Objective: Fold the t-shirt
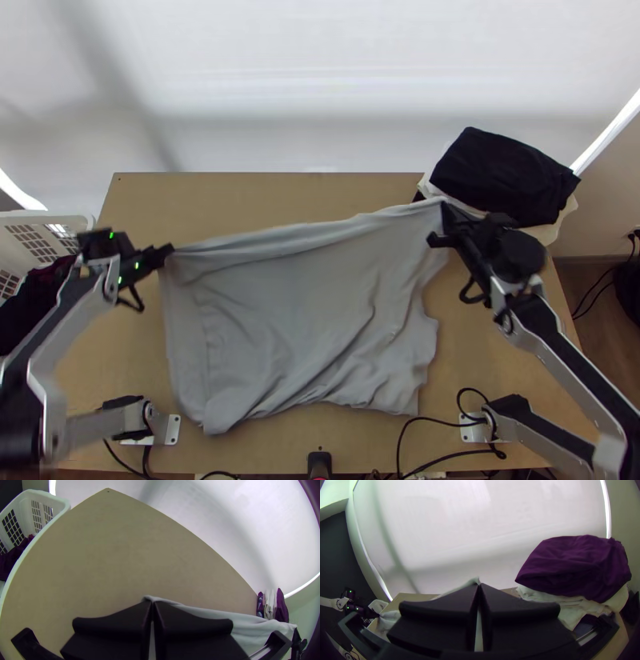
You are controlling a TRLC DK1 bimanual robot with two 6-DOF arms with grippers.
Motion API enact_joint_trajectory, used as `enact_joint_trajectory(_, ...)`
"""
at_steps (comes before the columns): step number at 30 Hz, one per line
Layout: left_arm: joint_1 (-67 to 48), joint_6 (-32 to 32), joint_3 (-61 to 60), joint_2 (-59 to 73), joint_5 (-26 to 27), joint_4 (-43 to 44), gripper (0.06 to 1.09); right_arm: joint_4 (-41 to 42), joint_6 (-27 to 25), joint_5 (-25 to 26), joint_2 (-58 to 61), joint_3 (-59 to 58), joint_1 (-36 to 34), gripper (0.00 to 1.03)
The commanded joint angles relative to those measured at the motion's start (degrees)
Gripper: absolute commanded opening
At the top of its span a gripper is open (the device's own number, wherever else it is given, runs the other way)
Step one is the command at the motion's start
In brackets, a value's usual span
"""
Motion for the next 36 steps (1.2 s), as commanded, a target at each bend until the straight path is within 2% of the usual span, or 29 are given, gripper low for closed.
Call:
enact_joint_trajectory(1,1.1,1.1,6.4,7.4,-0.4,3.2,0.1,2.7,1.2,0.9,5.6,2.9,-0.1,0.03)
enact_joint_trajectory(7,1.4,0.5,13.9,17.0,-0.4,3.8,0.1,4.9,2.6,0.9,13.1,5.9,-0.2,0.03)
enact_joint_trajectory(12,-0.6,1.4,14.6,17.8,-0.4,2.0,0.11,5.7,2.7,1.0,17.9,8.2,0.5,0.03)
enact_joint_trajectory(16,-2.7,2.6,13.5,13.9,-0.3,-2.7,0.39,6.0,2.8,1.0,21.6,11.2,0.6,0.03)
enact_joint_trajectory(21,-3.0,4.0,10.4,5.5,-0.4,-2.5,0.56,6.0,2.9,1.0,22.6,12.6,0.6,0.03)
enact_joint_trajectory(24,-1.4,7.9,10.5,3.1,-0.4,-2.7,0.56,6.0,2.8,1.0,22.6,12.2,0.9,0.03)
enact_joint_trajectory(27,-0.8,17.5,9.3,1.3,-0.4,-3.8,0.55,6.0,2.8,1.0,22.6,11.7,1.3,0.03)
enact_joint_trajectory(28,-0.9,21.0,9.1,0.8,-0.4,-5.4,0.49,6.0,2.8,1.0,22.6,11.6,1.4,0.03)
enact_joint_trajectory(31,-0.9,28.4,9.0,-0.3,-0.4,-9.5,0.21,6.0,2.8,1.0,22.4,11.5,1.5,0.03)
enact_joint_trajectory(32,-0.8,28.7,9.8,0.0,-0.4,-12.0,0.17,6.0,2.8,1.0,22.4,11.5,1.6,0.03)
enact_joint_trajectory(34,-1.0,28.5,13.3,1.9,-0.3,-19.1,0.18,6.0,2.8,1.0,22.4,11.5,1.7,0.03)
enact_joint_trajectory(36,-1.8,25.4,17.7,5.0,-0.3,-26.1,0.18,6.0,3.0,1.0,22.5,11.4,2.0,0.03)
